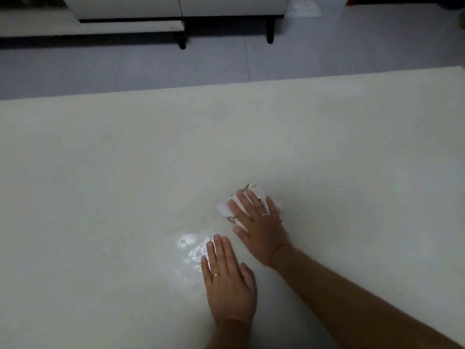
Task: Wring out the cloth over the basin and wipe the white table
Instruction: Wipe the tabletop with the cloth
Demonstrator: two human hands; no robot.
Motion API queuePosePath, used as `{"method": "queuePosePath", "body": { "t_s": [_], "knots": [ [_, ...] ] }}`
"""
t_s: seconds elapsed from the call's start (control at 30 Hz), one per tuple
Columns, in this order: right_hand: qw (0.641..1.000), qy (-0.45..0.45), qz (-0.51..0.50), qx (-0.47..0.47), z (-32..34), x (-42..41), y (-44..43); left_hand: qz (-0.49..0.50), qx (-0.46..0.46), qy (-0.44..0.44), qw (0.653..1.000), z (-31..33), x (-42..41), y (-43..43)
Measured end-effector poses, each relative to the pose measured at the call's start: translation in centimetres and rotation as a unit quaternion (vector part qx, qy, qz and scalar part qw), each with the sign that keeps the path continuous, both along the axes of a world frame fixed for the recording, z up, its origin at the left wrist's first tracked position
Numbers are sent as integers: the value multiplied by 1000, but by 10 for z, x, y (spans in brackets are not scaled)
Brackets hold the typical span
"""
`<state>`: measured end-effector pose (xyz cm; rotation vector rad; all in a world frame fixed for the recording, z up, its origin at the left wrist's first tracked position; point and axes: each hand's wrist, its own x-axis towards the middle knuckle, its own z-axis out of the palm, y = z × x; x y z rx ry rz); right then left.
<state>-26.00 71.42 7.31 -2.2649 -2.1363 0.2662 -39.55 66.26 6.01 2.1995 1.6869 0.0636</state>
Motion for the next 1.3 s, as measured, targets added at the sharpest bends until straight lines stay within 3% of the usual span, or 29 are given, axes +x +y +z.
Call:
{"method": "queuePosePath", "body": {
  "t_s": [0.07,0.1,0.17,0.27,0.33,0.43,0.5,0.53,0.57,0.63,0.7,0.77,0.83,0.9,0.97,1.0,1.03,1.1,1.2,1.23,1.3],
  "knots": [
    [998,-56,33,-21,0,32,-1,4,2,-8,1000,0,0,0],
    [997,-59,1,-46,0,50,0,5,6,-11,1000,0,1,0],
    [985,-15,-145,-86,-3,74,2,6,12,-14,1000,-1,1,0],
    [942,31,-328,-64,-7,54,13,7,3,-16,1000,-1,2,1],
    [954,37,-294,-40,-7,14,22,7,-2,-7,1000,-1,1,1],
    [998,41,-33,-17,-8,-13,13,4,-7,26,1000,1,0,0],
    [995,28,98,-20,-6,14,12,7,-11,29,999,1,1,0],
    [993,6,116,-15,-7,33,12,9,-12,24,1000,2,1,0],
    [996,-7,89,-17,-8,53,15,11,-11,13,1000,3,0,-1],
    [997,5,-60,-47,-8,90,24,15,-1,-12,1000,5,1,1],
    [976,23,-212,-45,-11,99,36,22,14,-23,999,7,5,13],
    [954,37,-295,-28,-12,73,47,23,31,-32,999,10,20,41],
    [971,42,-234,-10,-13,41,52,7,51,-27,998,13,42,78],
    [998,25,-51,-24,-13,38,47,-11,56,-13,998,13,62,114],
    [996,-5,83,-11,-10,73,51,-23,55,-3,998,9,73,140],
    [994,-34,100,-1,-11,92,55,-31,57,2,998,6,76,148],
    [996,-50,75,1,-14,112,61,-41,56,4,998,3,78,153],
    [997,-22,-73,-31,-16,142,74,-58,45,12,997,-3,80,156],
    [961,18,-275,-8,-19,128,93,-60,51,32,996,-11,80,153],
    [956,21,-293,-9,-19,111,98,-61,51,42,996,-12,80,153],
    [974,24,-224,-7,-19,75,106,-64,54,63,994,-12,79,153]
  ]
}}
